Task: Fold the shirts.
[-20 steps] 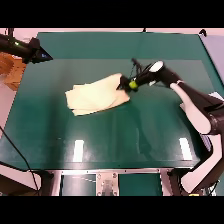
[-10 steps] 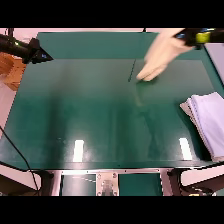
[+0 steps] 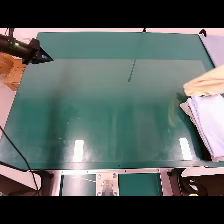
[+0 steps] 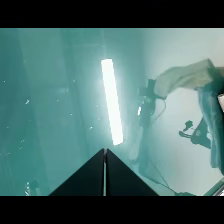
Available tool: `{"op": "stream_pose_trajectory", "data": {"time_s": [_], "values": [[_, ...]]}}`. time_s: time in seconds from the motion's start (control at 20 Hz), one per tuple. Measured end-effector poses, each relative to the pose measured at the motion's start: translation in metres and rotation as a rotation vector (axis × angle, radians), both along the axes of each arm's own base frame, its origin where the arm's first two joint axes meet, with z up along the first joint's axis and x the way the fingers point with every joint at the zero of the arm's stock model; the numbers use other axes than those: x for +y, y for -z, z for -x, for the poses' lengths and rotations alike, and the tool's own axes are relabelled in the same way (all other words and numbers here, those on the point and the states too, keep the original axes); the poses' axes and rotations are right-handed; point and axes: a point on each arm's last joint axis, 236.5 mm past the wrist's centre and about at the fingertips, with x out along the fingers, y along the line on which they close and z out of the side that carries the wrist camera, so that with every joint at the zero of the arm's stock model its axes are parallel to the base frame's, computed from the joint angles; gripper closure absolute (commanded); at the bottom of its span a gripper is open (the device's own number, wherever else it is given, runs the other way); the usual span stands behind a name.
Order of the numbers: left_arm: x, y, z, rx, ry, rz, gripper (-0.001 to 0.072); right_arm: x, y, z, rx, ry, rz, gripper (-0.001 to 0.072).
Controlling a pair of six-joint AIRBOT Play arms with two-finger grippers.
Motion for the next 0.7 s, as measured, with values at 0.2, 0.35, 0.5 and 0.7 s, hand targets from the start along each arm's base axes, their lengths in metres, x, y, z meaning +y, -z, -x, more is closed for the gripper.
{"op": "stream_pose_trajectory", "data": {"time_s": [0.2,0.35,0.5,0.7], "values": [[0.000,0.000,0.002,0.006,0.005,0.000,0.0679,-0.023,0.006,0.066,0.176,0.128,0.009,0.0699],[-0.001,0.002,0.006,0.019,0.018,-0.001,0.0679,-0.033,0.016,0.112,0.315,0.273,0.007,0.0699],[-0.002,0.003,0.011,0.034,0.033,-0.001,0.0679,-0.039,0.041,0.155,0.476,0.394,0.010,0.0698],[-0.003,0.004,0.014,0.045,0.044,-0.002,0.0680,-0.032,0.098,0.214,0.738,0.481,-0.027,0.0698]]}}
